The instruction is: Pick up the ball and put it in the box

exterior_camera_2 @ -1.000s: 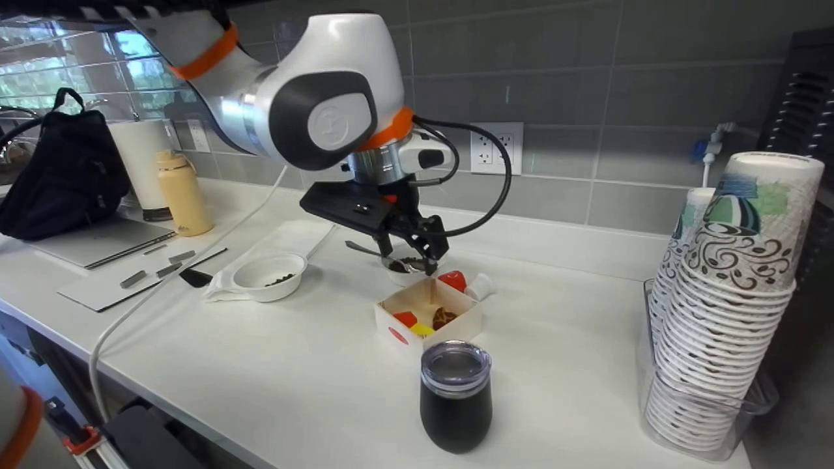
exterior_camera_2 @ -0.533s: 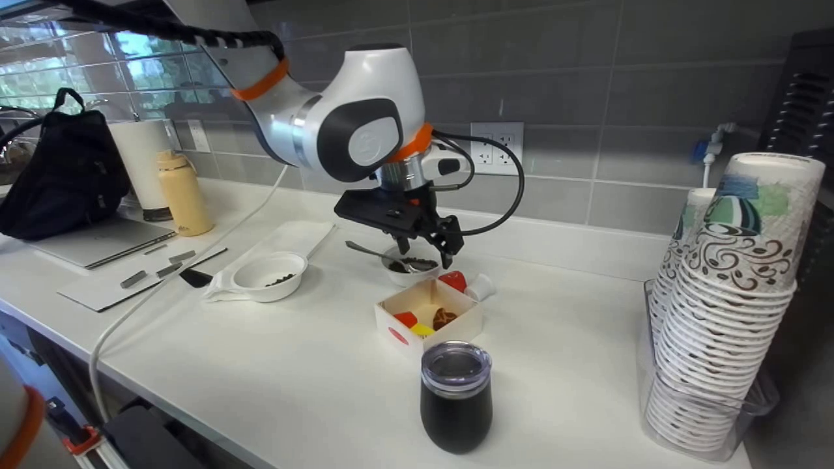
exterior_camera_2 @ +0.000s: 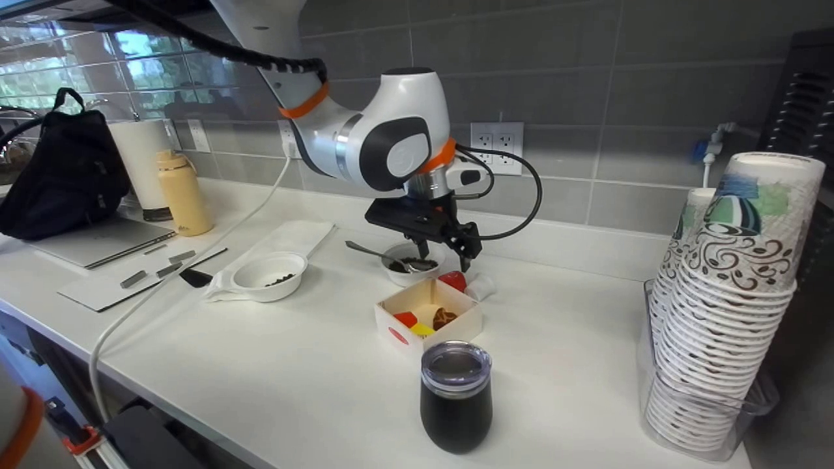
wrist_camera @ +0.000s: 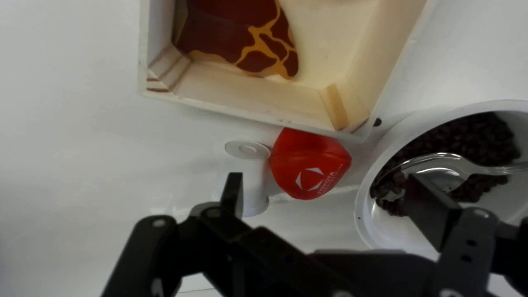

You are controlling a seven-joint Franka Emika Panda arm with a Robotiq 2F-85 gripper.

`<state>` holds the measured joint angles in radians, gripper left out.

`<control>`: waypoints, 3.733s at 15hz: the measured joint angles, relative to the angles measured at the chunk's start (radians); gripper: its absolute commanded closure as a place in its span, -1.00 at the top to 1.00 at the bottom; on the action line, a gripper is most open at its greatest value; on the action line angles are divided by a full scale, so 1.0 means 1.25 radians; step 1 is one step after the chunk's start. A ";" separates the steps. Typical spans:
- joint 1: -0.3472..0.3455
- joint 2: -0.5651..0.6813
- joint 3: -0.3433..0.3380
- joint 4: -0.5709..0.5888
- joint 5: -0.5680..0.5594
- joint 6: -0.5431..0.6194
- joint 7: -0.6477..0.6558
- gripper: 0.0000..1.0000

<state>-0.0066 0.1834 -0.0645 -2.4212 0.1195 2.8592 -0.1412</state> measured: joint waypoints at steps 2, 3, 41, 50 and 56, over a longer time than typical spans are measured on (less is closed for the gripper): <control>-0.008 0.031 0.003 0.025 -0.003 0.000 0.000 1.00; -0.010 0.044 0.003 0.036 -0.005 0.000 0.001 1.00; -0.033 0.147 -0.005 0.165 -0.075 -0.030 0.054 -0.97; -0.032 0.063 -0.005 0.062 -0.076 -0.028 0.054 -0.98; -0.013 -0.073 -0.044 -0.071 -0.178 0.070 0.155 -0.98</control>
<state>-0.0228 0.0926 -0.1191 -2.5097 -0.1033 2.9470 0.0526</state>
